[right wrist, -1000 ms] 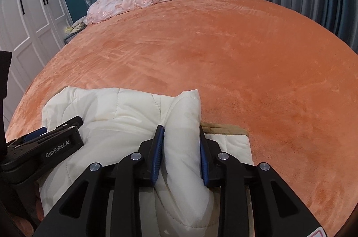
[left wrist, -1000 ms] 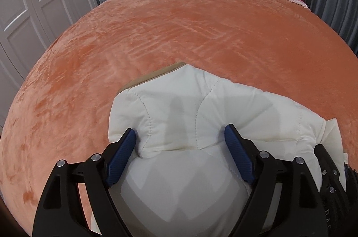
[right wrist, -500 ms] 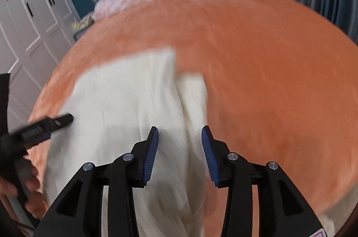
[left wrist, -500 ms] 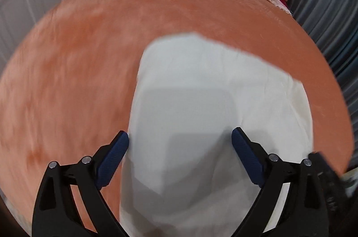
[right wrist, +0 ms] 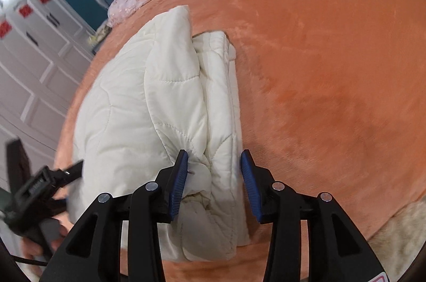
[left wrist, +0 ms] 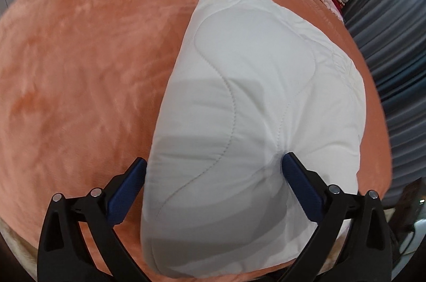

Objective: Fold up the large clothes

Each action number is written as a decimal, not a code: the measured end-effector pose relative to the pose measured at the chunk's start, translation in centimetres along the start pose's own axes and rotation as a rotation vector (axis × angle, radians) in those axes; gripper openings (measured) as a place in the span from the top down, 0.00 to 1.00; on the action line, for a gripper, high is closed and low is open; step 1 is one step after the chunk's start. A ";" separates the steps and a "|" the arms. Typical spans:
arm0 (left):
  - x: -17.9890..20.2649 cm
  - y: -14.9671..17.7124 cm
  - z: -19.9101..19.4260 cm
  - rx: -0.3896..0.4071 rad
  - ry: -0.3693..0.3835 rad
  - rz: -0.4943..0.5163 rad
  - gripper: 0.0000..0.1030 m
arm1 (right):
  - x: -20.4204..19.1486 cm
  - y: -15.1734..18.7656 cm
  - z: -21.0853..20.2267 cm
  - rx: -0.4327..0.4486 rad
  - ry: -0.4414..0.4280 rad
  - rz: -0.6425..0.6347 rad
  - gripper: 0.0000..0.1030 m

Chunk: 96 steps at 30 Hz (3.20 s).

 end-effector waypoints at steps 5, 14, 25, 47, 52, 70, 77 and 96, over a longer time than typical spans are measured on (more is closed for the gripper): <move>0.0 -0.6 0.7 -0.016 0.066 0.002 0.04 | 1.1 -0.5 1.2 -0.033 -0.128 0.094 0.53; 0.3 -1.3 0.0 -0.029 0.195 0.021 0.19 | 0.8 -2.1 2.2 -0.058 -0.272 0.115 0.70; 3.9 -5.9 -7.9 0.267 0.087 0.254 0.51 | -8.8 -7.8 -2.4 0.178 -0.098 -0.186 0.81; -3.2 -15.8 -3.5 0.217 -0.057 0.140 0.31 | -14.0 -15.8 7.4 0.138 0.176 -0.284 0.66; -2.4 -15.1 -6.9 0.246 -0.276 0.113 0.31 | -16.1 -14.2 2.2 0.237 0.256 -0.324 0.67; -0.1 -18.4 -1.3 0.315 -0.510 0.067 0.07 | -17.0 -14.1 11.7 0.223 0.353 -0.418 0.76; -0.6 -18.5 -0.1 0.344 -0.512 0.061 0.04 | -16.6 -13.9 12.5 0.255 0.339 -0.411 0.74; -0.6 -18.1 0.8 0.432 -0.541 0.061 0.04 | -16.6 -12.8 12.8 0.307 0.345 -0.420 0.74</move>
Point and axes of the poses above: each gripper's, at about its wrist camera, not at the fingertips, and z roughly the way its jaws point, x to its right, y to its underside, the point moved 6 cm from there along z, roughly the way its jaws point, and after that the axes turned 14 degrees about -x, right-handed, at the moved point
